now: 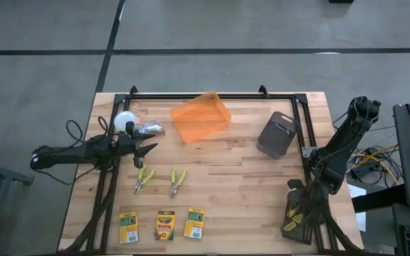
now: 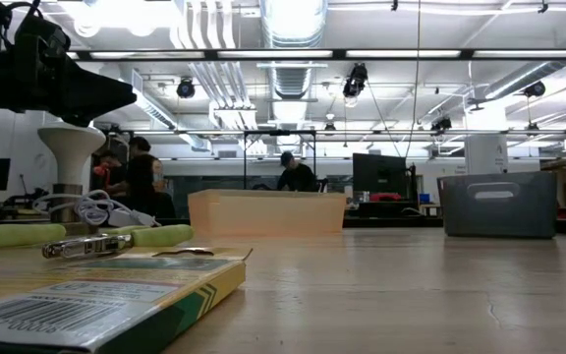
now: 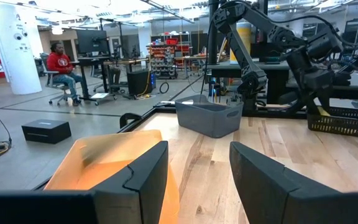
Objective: Pick & Place School Supplies
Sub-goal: Put the yellow eraser into the black basket
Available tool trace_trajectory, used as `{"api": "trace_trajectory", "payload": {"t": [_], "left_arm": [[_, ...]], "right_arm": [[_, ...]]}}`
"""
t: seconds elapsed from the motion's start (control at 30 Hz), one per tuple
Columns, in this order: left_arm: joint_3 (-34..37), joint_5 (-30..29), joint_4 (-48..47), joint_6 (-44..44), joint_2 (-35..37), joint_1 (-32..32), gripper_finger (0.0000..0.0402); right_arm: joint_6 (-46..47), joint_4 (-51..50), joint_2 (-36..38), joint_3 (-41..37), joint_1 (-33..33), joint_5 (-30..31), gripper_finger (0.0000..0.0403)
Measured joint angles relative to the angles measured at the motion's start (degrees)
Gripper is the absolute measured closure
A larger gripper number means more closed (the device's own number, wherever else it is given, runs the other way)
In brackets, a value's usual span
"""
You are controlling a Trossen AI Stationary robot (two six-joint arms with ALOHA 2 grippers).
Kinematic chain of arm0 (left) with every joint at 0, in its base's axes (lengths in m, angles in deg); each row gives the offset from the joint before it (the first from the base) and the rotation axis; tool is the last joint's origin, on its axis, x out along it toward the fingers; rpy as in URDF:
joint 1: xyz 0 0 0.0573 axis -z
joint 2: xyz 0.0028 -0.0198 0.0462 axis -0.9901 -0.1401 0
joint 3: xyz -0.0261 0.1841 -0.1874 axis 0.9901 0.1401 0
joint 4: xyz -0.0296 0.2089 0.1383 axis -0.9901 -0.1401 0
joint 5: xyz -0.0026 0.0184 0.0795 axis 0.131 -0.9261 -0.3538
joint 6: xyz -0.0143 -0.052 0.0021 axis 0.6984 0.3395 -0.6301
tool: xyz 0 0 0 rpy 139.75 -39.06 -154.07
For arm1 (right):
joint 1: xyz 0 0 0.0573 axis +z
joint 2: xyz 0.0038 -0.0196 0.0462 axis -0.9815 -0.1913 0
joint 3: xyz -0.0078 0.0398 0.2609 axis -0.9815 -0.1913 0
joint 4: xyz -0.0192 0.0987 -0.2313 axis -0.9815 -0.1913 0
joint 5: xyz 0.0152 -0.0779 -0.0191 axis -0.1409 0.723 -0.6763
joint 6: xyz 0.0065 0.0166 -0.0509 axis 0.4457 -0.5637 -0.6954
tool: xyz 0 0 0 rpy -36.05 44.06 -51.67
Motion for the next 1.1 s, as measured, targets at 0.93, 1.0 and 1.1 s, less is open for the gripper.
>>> {"api": "trace_trajectory", "payload": {"t": [0.93,1.0,1.1], "left_arm": [[0.0,0.0,0.0,0.0,0.0,0.0,0.0223],[0.0,0.0,0.0,0.0,0.0,0.0,0.0223],[0.0,0.0,0.0,0.0,0.0,0.0,0.0223]], "right_arm": [[0.0,6.4,0.1,-4.4,0.0,-1.2,0.0223],[-0.8,6.3,0.1,-4.3,0.0,-1.2,0.0223],[-1.4,6.3,0.1,-3.5,0.0,-1.2,0.0225]]}}
